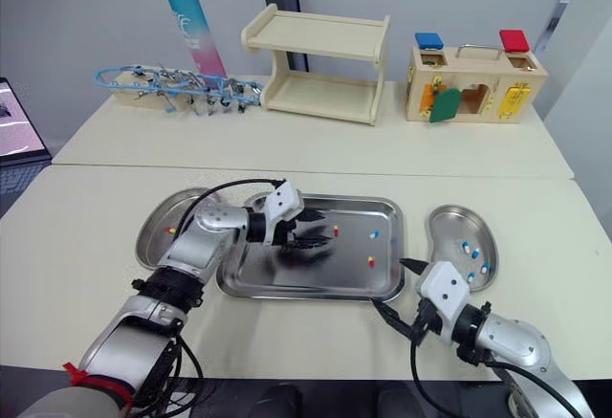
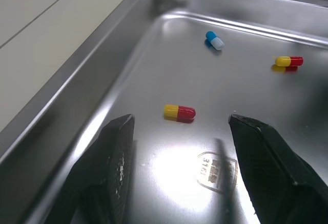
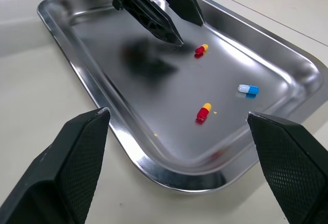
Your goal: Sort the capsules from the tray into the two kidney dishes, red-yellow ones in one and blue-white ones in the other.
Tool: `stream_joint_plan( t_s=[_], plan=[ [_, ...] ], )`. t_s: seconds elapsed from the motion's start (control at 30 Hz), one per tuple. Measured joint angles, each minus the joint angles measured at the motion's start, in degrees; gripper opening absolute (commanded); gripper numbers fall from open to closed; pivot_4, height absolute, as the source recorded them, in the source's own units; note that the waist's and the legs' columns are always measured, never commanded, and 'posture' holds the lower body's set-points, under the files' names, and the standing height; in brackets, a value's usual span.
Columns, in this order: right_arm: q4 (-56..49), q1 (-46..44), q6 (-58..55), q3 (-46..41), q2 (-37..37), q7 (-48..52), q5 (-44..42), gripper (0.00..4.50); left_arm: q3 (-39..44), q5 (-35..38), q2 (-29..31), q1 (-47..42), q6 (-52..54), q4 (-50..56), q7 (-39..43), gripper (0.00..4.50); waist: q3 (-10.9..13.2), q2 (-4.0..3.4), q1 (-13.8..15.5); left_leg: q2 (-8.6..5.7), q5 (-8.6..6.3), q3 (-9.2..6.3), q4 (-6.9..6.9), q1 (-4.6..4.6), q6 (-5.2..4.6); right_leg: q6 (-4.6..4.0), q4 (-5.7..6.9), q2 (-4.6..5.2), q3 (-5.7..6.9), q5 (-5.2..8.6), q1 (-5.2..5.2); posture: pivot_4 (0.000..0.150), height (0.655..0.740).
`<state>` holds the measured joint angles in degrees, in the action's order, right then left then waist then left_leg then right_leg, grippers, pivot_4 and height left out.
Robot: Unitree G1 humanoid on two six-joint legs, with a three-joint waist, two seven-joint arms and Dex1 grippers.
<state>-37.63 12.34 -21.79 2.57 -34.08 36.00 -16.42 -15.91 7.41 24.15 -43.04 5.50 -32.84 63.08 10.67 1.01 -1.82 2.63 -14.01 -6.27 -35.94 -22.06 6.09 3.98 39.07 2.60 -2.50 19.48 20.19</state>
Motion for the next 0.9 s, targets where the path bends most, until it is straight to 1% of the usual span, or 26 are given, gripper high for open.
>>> stream_joint_plan(
  t_s=[0.23, 0.43, 0.5, 0.53, 0.57, 0.73, 0.77, 0.9],
  plan=[
    [-0.53, 0.27, -0.80, 0.48, 0.20, -0.81, -0.01, 4.50, -0.50, -4.18, -4.56, -4.25, -5.27, -9.77, 0.12, 2.98, 0.00, 0.00, -0.04, 0.00, 0.00, -0.01, 0.00, 0.01, 0.00, 0.01, 0.01, 0.00, 0.00, 0.00, 0.00, 0.150, 0.7400],
    [-1.05, 0.55, -1.13, 0.53, 0.21, -1.20, -0.03, 4.50, -0.50, -5.78, -5.80, -5.64, -7.19, -12.36, 0.64, 2.98, 0.00, 0.00, -0.04, -0.01, 0.00, -0.02, 0.00, 0.02, 0.00, 0.01, 0.01, 0.00, 0.01, 0.00, -0.01, 0.150, 0.7400],
    [-1.05, 0.57, -1.14, 0.53, 0.21, -1.22, -0.04, 4.50, -0.50, -5.83, -5.83, -5.74, -7.24, -12.58, 0.98, 2.61, 0.00, 0.00, -0.05, -0.01, 0.00, -0.02, -0.01, 0.02, 0.00, 0.01, 0.01, 0.00, 0.00, 0.00, -0.02, 0.150, 0.7400],
    [-1.05, 0.57, -1.16, 0.53, 0.21, -1.23, -0.04, 4.50, -0.50, -5.83, -5.89, -5.74, -7.24, -12.63, 1.34, 2.30, 0.00, 0.00, -0.04, -0.01, 0.00, -0.02, -0.01, 0.02, 0.00, 0.01, 0.01, 0.00, 0.01, 0.00, -0.02, 0.150, 0.7400],
    [-1.05, 0.57, -1.16, 0.53, 0.21, -1.24, -0.04, 4.50, -0.50, -5.83, -5.94, -5.74, -7.24, -12.65, 1.45, 2.09, 0.00, 0.00, -0.04, -0.01, 0.00, -0.02, -0.01, 0.02, 0.00, 0.01, 0.01, 0.00, 0.01, 0.00, -0.02, 0.150, 0.7400],
    [-1.05, 0.54, -1.18, 0.53, 0.21, -1.25, -0.04, 4.50, -0.50, -5.91, -6.05, -5.73, -7.19, -12.66, 1.58, 0.54, 0.00, 0.00, -0.04, -0.01, 0.00, -0.02, -0.01, 0.03, 0.00, 0.01, 0.02, 0.00, 0.01, 0.00, -0.03, 0.150, 0.7400],
    [-1.05, 0.53, -1.19, 0.53, 0.21, -1.25, -0.04, 4.50, -0.50, -5.91, -6.06, -5.73, -7.19, -12.66, 1.53, 0.44, -0.01, 0.01, -0.04, -0.01, 0.00, -0.02, -0.01, 0.03, 0.00, 0.01, 0.02, 0.00, 0.01, 0.00, -0.03, 0.150, 0.7400],
    [-1.05, 0.28, -1.19, 0.54, 0.20, -1.22, -0.05, 4.50, -0.45, -5.90, -6.08, -5.52, -6.83, -12.16, 1.45, 0.44, -0.01, 0.01, -0.04, -0.01, 0.00, -0.02, -0.01, 0.03, 0.00, 0.01, 0.02, 0.00, 0.01, 0.00, -0.04, 0.150, 0.7400]
  ],
)
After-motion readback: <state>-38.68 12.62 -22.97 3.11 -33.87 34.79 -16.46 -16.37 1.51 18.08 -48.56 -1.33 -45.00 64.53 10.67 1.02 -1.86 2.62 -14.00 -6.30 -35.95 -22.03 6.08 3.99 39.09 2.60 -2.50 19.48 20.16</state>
